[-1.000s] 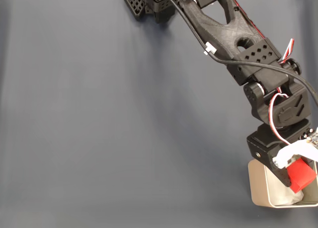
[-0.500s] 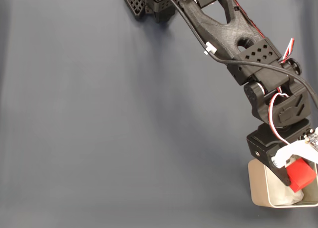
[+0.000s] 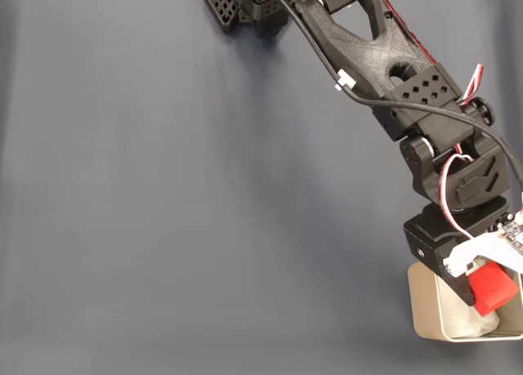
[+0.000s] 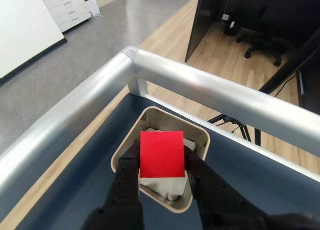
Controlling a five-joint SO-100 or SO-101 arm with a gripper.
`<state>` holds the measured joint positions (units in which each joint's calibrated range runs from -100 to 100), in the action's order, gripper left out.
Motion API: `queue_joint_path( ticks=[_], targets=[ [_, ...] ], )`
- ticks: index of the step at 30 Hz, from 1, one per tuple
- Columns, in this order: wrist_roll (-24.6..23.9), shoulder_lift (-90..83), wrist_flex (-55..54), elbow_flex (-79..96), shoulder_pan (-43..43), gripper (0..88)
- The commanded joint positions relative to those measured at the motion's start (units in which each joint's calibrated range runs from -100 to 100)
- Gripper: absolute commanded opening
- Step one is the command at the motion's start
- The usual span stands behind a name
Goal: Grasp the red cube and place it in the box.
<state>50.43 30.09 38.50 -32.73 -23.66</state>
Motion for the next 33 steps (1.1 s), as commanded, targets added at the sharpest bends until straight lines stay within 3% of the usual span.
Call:
queue_joint_path(
  ticks=[1, 11, 15, 17, 24, 33],
  targets=[
    [-0.5, -1.6, -1.1, -1.1, 0.7, 3.5],
    [-0.4, -1.1, -1.4, -1.4, 0.8, 4.8],
    [-0.7, -1.0, -1.9, -1.4, 0.9, 24.2],
    [-0.7, -1.0, -2.1, -1.3, 0.9, 28.4],
    [0.0, -0.8, -2.2, -1.0, 1.0, 36.5],
    [1.3, -0.5, -2.4, -1.0, 1.2, 39.2]
  ],
)
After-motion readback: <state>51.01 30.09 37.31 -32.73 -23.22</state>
